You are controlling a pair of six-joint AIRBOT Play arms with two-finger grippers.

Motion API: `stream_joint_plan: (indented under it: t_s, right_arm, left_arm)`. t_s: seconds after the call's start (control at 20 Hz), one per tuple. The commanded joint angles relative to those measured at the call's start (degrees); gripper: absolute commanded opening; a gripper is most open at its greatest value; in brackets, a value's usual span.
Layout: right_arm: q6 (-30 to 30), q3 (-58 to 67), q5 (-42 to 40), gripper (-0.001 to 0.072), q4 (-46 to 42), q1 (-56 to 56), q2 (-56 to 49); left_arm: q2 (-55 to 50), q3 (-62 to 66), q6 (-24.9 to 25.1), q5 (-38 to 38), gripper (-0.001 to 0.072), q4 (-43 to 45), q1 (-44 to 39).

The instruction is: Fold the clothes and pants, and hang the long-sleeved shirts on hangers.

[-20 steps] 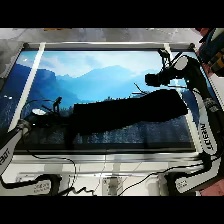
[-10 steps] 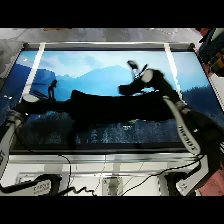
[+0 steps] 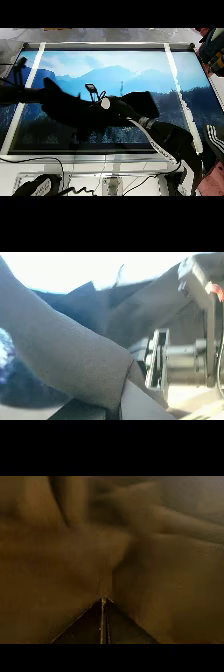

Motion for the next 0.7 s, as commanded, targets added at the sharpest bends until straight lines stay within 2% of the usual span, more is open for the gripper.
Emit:
stream_joint_plan:
  t_s: [0.0,0.2,0.4,0.65]
  right_arm:
    - [0.24,0.63,0.57,0.0023,-4.96,-1.05,0.63]
    - [0.17,0.94,11.32,0.0023,-10.21,-12.22,3.96]
    - [0.15,0.94,19.17,0.0024,-13.14,-26.38,9.42]
    - [-1.44,0.94,22.77,0.0023,-13.42,-40.72,16.96]
  left_arm:
    - [1.62,0.55,-0.63,0.7,0.0012,0.2,0.11]
    - [-4.59,0.5,-0.61,6.62,0.0011,-5.97,-8.76]
    - [-15.63,0.85,-0.37,20.94,0.001,-13.94,-26.51]
    - [-30.36,8.94,-0.68,38.25,0.001,-19.12,-45.9]
